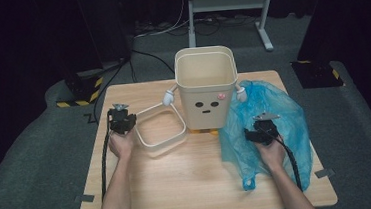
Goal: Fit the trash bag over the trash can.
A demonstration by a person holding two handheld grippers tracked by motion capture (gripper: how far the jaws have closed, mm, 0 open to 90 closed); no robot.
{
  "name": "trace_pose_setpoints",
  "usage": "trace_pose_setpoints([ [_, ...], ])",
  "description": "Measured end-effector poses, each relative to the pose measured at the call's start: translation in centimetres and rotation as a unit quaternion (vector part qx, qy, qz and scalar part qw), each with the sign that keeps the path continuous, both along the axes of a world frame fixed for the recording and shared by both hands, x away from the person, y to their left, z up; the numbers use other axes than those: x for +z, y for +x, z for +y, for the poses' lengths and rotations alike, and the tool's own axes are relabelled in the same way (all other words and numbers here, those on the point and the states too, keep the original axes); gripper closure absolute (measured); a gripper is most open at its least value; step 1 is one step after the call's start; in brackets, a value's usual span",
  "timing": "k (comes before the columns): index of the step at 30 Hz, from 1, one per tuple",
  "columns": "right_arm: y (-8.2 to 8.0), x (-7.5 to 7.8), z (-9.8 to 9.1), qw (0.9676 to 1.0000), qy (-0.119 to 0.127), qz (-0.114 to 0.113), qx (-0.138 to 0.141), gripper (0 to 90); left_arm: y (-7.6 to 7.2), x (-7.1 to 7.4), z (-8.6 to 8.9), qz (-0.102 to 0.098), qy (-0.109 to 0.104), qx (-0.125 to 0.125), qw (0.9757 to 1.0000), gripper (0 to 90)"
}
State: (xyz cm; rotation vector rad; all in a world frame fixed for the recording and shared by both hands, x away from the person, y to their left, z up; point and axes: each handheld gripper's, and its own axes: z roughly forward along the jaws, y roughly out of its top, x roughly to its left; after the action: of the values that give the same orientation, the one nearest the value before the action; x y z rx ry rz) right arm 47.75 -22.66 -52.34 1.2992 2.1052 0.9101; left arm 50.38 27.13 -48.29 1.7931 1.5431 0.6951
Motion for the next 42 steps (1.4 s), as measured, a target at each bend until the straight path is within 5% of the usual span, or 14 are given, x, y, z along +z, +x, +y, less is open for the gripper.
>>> trace_pose_setpoints([
  [20, 0.0, 0.0, 0.0, 1.0, 0.0, 0.0, 0.0, 34.7, 0.1, -1.2, -0.7, 0.011, -0.002, -0.013, 0.9999, 82.9],
  [32, 0.0, 0.0, 0.0, 1.0, 0.0, 0.0, 0.0, 34.6, -0.5, -1.9, -0.5, 0.005, -0.025, -0.008, 0.9997, 81.8],
  [35, 0.0, 0.0, 0.0, 1.0, -0.001, 0.0, 0.0, 34.6, -0.8, -1.8, -0.5, 0.002, -0.049, -0.006, 0.9988, 68.1],
  [42, 0.0, 0.0, 0.0, 1.0, -0.001, 0.0, 0.0, 34.6, -1.7, -1.9, -0.7, 0.007, -0.051, 0.007, 0.9987, 49.4],
])
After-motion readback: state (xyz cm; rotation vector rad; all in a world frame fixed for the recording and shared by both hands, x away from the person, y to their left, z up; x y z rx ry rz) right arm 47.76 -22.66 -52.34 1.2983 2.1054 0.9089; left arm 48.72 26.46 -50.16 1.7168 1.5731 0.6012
